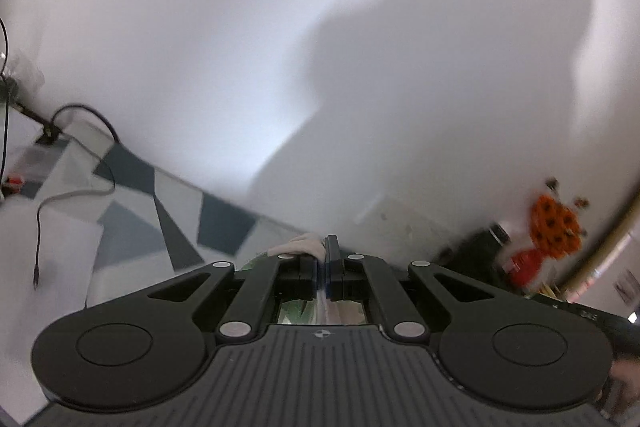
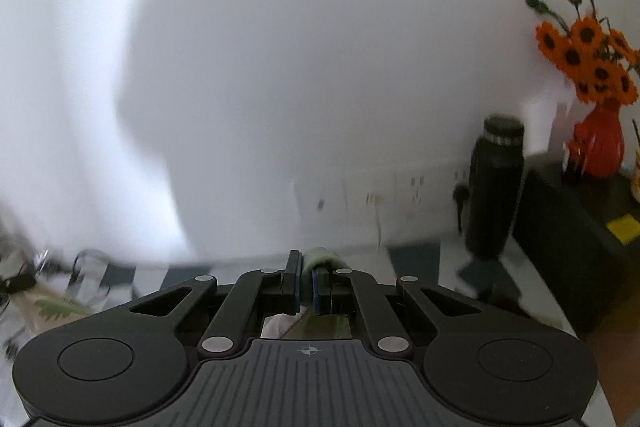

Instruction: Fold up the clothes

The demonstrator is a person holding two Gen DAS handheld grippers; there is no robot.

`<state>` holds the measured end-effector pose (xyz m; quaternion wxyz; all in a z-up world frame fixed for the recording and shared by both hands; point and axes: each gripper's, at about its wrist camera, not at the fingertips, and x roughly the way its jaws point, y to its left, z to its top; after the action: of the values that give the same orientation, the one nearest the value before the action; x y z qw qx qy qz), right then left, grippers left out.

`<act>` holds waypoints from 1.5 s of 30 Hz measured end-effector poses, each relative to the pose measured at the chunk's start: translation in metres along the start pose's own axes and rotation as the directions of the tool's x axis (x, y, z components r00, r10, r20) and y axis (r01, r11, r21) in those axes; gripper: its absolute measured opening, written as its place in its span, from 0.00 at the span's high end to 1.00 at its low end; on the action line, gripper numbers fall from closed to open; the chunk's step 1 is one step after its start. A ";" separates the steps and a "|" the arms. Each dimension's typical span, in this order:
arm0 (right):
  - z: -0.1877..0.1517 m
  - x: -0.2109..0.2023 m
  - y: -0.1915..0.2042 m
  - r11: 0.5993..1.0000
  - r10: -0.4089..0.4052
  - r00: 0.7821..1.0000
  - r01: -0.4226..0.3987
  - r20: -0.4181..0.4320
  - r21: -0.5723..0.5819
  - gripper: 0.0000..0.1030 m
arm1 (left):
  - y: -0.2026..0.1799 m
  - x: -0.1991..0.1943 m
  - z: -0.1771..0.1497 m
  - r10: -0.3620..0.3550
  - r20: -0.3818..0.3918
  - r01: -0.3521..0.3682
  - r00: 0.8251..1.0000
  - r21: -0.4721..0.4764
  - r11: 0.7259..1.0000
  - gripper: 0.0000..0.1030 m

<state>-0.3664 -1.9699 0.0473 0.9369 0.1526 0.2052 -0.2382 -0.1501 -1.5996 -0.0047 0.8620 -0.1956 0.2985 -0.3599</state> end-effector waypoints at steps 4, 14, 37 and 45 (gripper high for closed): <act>0.003 0.063 -0.015 1.000 -0.010 1.000 0.010 0.005 0.025 0.96 | 0.004 0.046 0.004 0.099 0.009 -0.099 0.995 0.015 0.995 0.97; -0.069 0.218 -0.029 0.969 -0.098 0.986 0.063 -0.138 -0.238 0.96 | 0.018 0.185 -0.037 0.372 -0.091 -0.354 0.924 0.167 0.920 0.96; -0.144 0.230 -0.007 0.942 -0.137 0.978 0.080 -0.157 -0.326 0.92 | 0.020 0.208 -0.106 0.459 -0.198 -0.408 0.866 0.252 0.878 0.95; -0.164 0.189 0.003 0.938 -0.154 0.969 0.082 -0.192 -0.337 0.92 | 0.017 0.171 -0.126 0.421 -0.249 -0.361 0.872 0.252 0.898 0.95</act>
<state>-0.2641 -1.9775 -0.1811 0.9054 0.0078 0.3509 -0.2391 -0.1283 -1.7294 -0.1723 0.8774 0.0121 0.4207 -0.2304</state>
